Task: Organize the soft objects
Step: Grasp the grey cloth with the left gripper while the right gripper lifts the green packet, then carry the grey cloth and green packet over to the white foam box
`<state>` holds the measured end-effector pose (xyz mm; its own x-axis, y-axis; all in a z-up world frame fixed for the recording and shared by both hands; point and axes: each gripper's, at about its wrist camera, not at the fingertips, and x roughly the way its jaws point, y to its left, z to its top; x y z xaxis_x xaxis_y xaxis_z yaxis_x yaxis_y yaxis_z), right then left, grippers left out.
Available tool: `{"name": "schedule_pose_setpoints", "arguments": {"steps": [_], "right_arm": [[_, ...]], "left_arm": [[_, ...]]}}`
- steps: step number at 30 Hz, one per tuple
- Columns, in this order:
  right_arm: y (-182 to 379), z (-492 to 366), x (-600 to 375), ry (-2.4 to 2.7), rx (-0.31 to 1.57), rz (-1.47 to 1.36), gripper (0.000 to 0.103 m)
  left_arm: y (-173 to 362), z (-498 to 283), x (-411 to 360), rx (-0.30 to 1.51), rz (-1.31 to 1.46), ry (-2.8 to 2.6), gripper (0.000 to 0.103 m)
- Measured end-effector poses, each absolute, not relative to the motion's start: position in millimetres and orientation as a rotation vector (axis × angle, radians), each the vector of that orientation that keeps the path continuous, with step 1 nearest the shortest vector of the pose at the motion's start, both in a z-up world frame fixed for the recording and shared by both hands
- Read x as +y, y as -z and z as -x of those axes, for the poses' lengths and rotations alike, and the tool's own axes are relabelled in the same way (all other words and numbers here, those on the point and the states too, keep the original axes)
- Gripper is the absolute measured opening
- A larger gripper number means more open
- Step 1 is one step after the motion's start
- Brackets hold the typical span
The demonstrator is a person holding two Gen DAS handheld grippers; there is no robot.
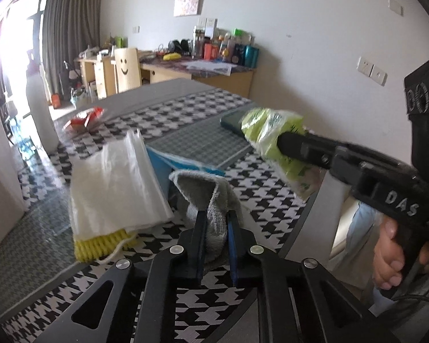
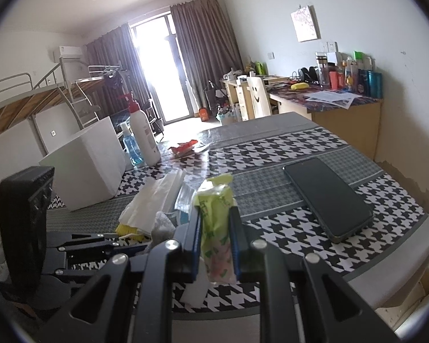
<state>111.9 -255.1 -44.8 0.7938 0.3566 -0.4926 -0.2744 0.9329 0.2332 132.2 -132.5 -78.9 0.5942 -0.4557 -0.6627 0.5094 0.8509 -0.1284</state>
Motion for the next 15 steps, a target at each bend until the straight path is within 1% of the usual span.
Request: {"name": "schedule_pose_setpoints", "arguments": {"steps": [9,15], "right_arm": [[33.0,-108.0,-248.9,-0.353,0.527,-0.142,0.022],[27.3,-105.6,-239.9,-0.349,0.500,-0.113,0.022]], "left_arm": [[43.4,-118.5,-111.3,0.641,-0.067,0.533,0.014],[31.2,-119.8,-98.9,0.599,-0.052,0.491,0.014]]}}
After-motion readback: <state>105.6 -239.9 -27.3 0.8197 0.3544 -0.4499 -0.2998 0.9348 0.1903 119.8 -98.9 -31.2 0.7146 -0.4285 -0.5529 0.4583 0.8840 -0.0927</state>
